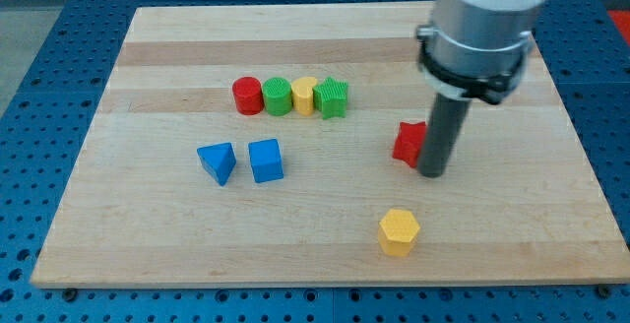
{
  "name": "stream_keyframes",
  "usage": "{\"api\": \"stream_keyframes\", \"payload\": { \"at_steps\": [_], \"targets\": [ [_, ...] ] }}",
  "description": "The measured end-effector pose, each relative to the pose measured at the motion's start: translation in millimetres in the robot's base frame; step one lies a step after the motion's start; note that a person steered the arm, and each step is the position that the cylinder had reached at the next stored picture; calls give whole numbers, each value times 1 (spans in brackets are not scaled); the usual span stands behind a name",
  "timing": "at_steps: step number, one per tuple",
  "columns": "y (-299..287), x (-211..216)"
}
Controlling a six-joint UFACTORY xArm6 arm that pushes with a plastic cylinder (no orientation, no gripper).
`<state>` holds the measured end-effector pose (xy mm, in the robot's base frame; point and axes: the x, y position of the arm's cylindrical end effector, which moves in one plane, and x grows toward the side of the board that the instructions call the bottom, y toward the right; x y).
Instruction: Move the red star towards the center of the board
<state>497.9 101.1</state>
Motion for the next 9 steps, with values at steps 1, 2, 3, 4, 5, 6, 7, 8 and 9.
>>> {"api": "stream_keyframes", "payload": {
  "at_steps": [1,2,3,4,5,6,7,8,9],
  "targets": [
    [-28,-14],
    [-33,-32],
    [-33,-42],
    [-13,-38],
    [22,-29],
    [37,-30],
    [36,-39],
    [33,-47],
    [17,-48]
  ]
}}
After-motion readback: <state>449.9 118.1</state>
